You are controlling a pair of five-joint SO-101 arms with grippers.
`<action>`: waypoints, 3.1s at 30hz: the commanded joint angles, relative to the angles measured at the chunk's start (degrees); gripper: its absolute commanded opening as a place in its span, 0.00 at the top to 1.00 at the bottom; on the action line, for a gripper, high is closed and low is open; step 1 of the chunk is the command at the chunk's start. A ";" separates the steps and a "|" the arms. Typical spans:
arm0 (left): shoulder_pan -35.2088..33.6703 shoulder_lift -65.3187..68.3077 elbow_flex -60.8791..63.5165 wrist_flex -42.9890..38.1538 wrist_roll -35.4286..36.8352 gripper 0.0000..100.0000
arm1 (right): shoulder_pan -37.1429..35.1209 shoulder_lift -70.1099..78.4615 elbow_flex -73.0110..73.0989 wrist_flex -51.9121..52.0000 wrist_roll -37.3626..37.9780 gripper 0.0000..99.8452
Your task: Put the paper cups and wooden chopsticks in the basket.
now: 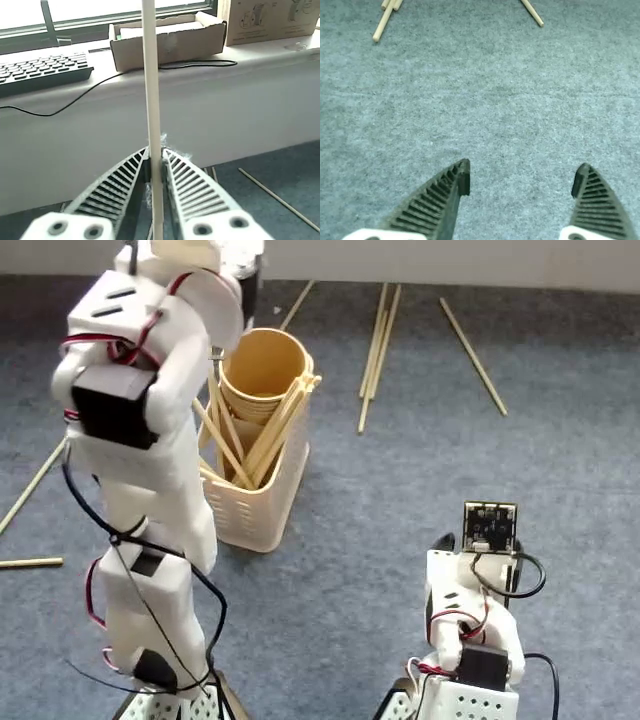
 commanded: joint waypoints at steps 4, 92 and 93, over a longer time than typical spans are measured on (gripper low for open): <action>0.48 -0.40 -3.03 5.10 4.48 0.99 | 0.22 -0.40 2.42 -1.54 0.18 0.69; -58.77 38.64 38.02 6.42 -44.66 0.98 | 0.22 -0.40 2.42 -1.36 0.18 0.69; -58.51 38.46 38.02 6.51 -44.66 0.99 | 0.22 -0.40 2.42 -1.36 0.18 0.69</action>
